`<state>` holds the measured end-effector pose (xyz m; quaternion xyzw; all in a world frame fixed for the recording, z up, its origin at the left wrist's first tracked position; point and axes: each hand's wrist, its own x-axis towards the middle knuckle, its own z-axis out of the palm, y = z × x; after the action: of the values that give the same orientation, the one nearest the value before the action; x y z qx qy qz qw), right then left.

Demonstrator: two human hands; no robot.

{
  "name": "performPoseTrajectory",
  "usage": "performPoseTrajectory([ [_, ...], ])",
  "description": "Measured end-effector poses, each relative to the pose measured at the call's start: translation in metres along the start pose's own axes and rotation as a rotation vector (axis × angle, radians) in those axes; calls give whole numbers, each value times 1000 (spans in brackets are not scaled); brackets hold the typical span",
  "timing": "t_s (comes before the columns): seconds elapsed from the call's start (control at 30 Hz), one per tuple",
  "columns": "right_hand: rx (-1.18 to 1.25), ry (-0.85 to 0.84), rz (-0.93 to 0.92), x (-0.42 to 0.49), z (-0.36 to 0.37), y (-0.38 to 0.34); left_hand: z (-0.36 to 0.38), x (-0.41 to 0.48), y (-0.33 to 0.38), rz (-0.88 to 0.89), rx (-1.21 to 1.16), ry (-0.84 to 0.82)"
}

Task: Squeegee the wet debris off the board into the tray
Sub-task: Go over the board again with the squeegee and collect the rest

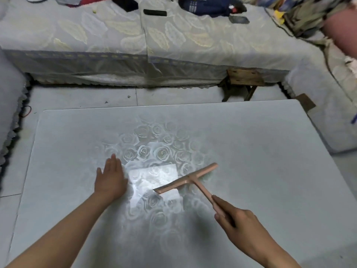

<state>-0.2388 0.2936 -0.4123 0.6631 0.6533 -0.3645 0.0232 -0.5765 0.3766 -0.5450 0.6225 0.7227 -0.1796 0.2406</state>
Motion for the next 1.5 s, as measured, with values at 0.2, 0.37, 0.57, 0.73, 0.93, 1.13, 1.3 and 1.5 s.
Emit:
performPoseTrajectory([
  [0.2, 14, -9, 78, -64, -2, 94, 24, -74, 97, 122, 11, -60],
  [0.37, 19, -67, 121, -117, -8, 191, 61, -122, 166, 128, 99, -107],
  [0.57, -21, -136, 128, -177, -43, 309, 110, -185, 258, 64, 92, -160],
  [0.73, -21, -97, 167, -202, -73, 389, 132, -221, 332, 56, 59, -171],
  [0.93, 12, -73, 190, -212, -94, 455, 146, -238, 396, 89, 67, -193],
  [1.13, 4, -59, 199, -203, -123, 504, 153, -225, 453, 127, 61, -220],
  [1.3, -60, -86, 106, -182, -154, 534, 155, -197, 496, 103, 35, -223],
  [1.5, -256, -177, -122, -104, -211, 589, 170, -157, 549, -14, 45, -150],
])
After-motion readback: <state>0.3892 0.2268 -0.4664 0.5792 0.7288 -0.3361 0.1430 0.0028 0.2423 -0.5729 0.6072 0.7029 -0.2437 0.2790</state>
